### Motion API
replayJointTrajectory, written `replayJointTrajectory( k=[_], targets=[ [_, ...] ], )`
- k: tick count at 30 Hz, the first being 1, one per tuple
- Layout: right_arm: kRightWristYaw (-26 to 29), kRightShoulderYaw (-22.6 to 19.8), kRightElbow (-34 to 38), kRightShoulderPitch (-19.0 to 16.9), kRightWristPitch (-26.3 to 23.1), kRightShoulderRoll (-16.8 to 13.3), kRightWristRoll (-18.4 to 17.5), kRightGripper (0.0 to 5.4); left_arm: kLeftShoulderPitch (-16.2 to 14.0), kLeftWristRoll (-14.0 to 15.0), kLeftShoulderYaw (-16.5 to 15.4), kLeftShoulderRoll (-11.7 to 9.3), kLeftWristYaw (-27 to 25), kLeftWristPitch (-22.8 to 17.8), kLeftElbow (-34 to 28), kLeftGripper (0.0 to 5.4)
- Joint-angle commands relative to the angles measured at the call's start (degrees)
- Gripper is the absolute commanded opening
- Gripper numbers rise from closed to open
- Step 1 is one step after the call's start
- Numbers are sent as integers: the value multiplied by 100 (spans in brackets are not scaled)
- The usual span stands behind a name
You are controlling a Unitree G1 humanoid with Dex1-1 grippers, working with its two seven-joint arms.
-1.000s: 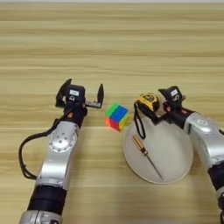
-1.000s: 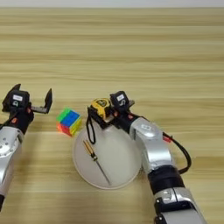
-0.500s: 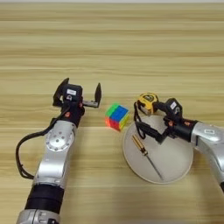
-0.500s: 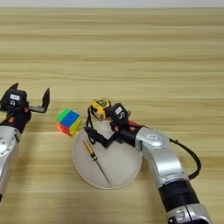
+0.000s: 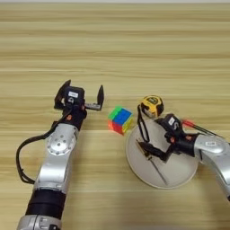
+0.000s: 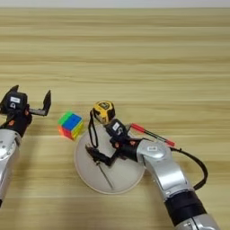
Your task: Move the objects on the table
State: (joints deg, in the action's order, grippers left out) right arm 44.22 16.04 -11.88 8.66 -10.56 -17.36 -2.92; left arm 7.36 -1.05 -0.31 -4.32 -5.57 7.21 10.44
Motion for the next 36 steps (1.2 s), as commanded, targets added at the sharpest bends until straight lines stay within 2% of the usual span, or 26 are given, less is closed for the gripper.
replayJointTrajectory(
  k=[1,10,13,24,36],
  targets=[
    [139,258,67,-136,83,-189,224,537,-7,16,-6,-30,-13,55,-9,540],
    [166,444,8,-180,176,-277,401,537,-1,15,-3,-23,-14,68,2,540],
    [99,541,-80,-180,221,-292,542,512,-2,15,-2,-20,-12,72,0,540],
    [-47,711,-342,-133,399,-274,846,376,25,11,-1,-13,-6,100,48,540],
    [-196,743,-586,-29,547,-210,948,239,54,17,-20,-34,-16,137,113,540]
  ],
)
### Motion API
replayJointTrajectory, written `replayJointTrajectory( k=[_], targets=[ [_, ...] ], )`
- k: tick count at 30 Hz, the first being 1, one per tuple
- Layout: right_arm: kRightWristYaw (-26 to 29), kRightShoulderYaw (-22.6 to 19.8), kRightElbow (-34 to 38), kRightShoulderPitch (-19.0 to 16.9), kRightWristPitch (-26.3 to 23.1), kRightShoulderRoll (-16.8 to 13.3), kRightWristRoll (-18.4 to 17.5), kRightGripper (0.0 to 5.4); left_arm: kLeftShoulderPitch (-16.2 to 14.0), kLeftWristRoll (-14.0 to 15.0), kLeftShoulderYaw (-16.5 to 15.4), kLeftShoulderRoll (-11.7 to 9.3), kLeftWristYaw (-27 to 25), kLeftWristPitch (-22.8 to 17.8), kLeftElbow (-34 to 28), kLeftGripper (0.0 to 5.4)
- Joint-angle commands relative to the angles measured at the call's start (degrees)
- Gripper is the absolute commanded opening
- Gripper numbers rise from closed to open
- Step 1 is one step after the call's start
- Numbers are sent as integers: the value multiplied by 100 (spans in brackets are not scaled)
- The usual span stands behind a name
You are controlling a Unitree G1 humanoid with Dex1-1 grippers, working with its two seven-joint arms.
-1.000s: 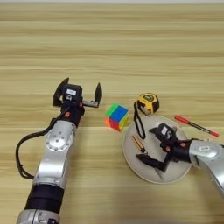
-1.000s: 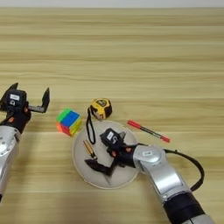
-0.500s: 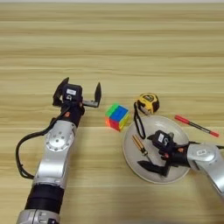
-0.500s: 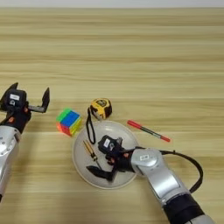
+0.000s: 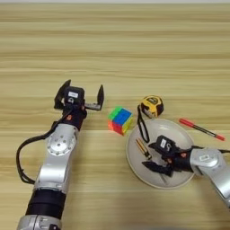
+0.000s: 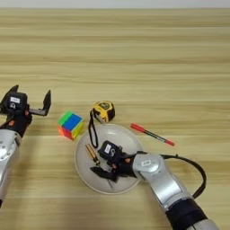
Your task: Move the objects on the table
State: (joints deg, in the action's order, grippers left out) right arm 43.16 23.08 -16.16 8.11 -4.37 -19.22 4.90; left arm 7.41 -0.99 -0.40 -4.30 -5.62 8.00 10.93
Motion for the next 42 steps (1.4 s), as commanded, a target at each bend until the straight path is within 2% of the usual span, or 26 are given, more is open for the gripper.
replayJointTrajectory(
  k=[1,13,15,22,28,33,42],
  targets=[
    [-100,38,-171,33,-68,-20,170,232,49,12,-13,-37,-10,60,64,540],
    [-165,36,-213,51,-77,-8,196,96,36,18,-9,-36,-17,49,35,540],
    [-169,35,-215,54,-78,-9,190,88,38,19,-9,-35,-16,48,37,540],
    [-180,6,-234,74,-73,-4,158,85,47,17,-3,-32,-16,41,46,540],
    [-123,-189,-182,133,-121,66,-78,85,79,17,-7,-30,-13,45,93,540],
    [-79,-495,-53,195,-235,143,-422,84,90,15,-2,-26,-11,53,121,540],
    [-434,-1197,-130,501,-321,416,-916,84,102,19,-9,-29,-13,79,168,540]
  ],
)
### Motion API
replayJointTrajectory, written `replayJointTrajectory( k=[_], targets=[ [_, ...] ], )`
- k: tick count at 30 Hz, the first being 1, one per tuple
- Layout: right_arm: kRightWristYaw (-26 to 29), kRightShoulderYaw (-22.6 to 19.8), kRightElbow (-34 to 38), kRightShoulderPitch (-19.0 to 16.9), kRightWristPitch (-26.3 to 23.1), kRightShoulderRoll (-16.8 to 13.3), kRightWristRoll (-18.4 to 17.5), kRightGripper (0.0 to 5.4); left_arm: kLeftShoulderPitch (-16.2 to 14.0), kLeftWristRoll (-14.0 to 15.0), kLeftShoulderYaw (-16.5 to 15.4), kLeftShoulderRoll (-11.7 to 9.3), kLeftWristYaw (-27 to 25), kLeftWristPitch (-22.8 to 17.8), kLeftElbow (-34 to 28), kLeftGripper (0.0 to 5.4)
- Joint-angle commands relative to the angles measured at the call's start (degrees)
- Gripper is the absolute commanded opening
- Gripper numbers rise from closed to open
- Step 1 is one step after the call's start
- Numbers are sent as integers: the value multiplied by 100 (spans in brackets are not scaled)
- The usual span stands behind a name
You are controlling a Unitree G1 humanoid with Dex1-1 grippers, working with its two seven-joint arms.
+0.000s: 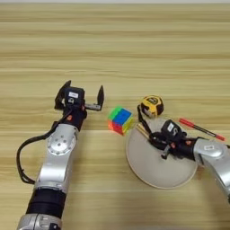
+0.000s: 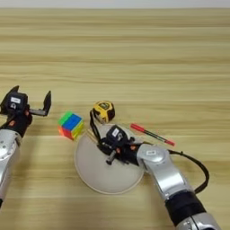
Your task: Move the objects on the table
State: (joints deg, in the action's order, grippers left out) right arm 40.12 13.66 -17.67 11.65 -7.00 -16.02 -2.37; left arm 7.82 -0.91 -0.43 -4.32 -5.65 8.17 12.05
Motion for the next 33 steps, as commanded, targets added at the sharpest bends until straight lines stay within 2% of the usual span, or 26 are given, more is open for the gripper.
replayJointTrajectory(
  k=[1,10,16,21,26,33],
  targets=[
    [-226,-381,-11,212,-70,147,-258,84,61,11,-8,-28,-9,63,55,540],
    [-620,-1029,-68,499,-61,324,-644,84,43,11,-13,-35,-8,66,25,540],
    [-1079,-1292,-481,738,-63,315,-587,84,30,14,-17,-39,-12,70,8,540],
    [-1516,-1389,-869,923,31,251,-389,83,27,13,-22,-38,-12,77,6,540],
    [-2041,-1267,-1349,1071,259,126,127,83,30,15,-32,-44,-21,82,5,540],
    [-2370,-1053,-1832,1157,404,29,645,83,11,17,-34,-49,-29,75,-29,540]
  ],
)
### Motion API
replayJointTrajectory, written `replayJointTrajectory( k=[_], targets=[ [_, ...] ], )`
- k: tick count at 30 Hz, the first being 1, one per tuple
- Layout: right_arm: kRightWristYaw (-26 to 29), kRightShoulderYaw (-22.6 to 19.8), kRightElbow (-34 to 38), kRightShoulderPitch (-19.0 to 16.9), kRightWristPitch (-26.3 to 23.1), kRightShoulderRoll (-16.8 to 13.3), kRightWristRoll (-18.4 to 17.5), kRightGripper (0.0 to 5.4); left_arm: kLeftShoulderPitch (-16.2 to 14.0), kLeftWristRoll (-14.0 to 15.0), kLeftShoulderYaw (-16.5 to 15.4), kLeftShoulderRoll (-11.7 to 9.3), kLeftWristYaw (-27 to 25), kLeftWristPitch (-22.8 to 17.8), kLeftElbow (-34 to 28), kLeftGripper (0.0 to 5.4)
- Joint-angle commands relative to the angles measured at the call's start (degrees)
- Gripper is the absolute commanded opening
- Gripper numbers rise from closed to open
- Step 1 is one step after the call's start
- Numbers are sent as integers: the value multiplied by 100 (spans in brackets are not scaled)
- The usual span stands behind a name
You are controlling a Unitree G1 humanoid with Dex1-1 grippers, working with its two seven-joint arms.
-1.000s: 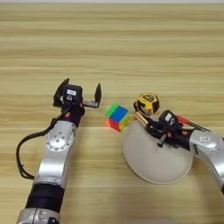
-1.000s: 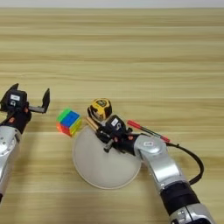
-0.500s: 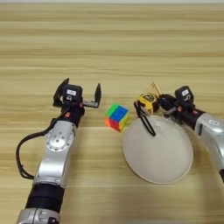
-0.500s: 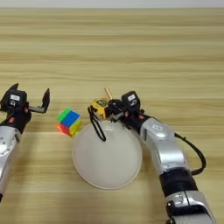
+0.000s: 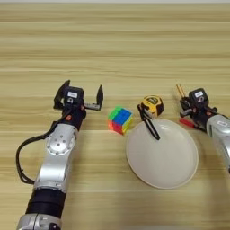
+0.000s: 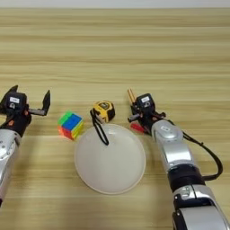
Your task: Move the objects on the table
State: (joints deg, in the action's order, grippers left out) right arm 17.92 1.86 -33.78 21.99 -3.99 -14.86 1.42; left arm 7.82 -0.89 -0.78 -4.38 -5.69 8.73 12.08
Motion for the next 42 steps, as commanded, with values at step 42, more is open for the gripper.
replayJointTrajectory(
  k=[42],
  targets=[
    [-727,771,-1770,531,644,-359,1394,83,85,7,39,-12,-4,58,75,540]
  ],
)
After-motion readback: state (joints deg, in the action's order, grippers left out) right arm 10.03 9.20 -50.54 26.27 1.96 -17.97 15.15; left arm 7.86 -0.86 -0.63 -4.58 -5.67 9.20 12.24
